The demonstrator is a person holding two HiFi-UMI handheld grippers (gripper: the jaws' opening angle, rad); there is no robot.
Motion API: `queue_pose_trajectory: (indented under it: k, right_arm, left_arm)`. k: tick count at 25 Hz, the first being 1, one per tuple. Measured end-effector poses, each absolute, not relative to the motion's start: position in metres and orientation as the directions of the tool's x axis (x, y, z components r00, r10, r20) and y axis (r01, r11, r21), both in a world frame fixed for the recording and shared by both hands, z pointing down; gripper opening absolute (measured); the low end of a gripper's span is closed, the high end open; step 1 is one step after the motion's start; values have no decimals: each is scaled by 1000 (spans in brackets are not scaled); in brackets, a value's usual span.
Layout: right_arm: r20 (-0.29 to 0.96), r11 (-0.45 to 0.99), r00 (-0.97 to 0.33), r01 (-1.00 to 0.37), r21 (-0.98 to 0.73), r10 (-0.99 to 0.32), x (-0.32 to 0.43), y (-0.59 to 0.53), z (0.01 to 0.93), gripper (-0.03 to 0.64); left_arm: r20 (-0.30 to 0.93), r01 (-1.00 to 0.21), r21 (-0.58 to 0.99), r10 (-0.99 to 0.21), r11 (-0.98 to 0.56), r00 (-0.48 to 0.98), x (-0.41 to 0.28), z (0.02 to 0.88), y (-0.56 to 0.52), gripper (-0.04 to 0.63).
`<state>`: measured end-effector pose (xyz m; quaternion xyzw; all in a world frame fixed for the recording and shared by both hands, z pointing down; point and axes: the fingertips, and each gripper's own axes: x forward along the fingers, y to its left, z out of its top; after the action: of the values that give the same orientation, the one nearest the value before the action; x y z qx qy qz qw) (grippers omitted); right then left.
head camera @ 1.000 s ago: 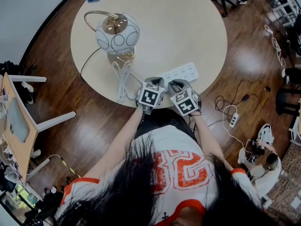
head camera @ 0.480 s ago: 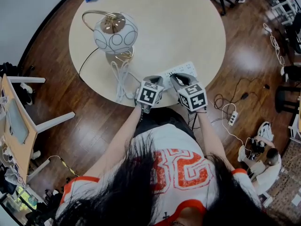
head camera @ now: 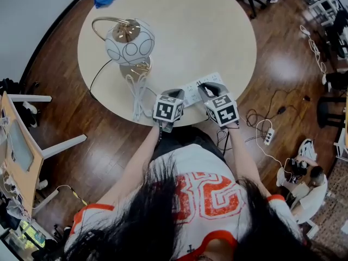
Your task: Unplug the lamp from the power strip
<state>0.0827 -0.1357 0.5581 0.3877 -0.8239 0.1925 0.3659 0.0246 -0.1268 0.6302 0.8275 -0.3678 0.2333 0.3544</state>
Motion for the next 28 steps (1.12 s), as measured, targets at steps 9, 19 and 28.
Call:
queue_pose_trajectory:
  k: [9, 19, 28]
  right_arm:
    - [744, 625, -440, -780, -38, -503, 78, -138, 558, 87]
    - [739, 584, -434, -809, -67, -516, 70, -148, 581, 88]
    - [767, 619, -392, -785, 8, -507, 59, -154, 620, 97]
  left_arm:
    - [490, -710, 494, -514, -501, 704, 16, 570, -129, 0]
    - [410, -699, 557, -584, -449, 701, -14, 535, -118, 0]
    - [415, -724, 552, -617, -413, 668, -28, 535, -117, 0]
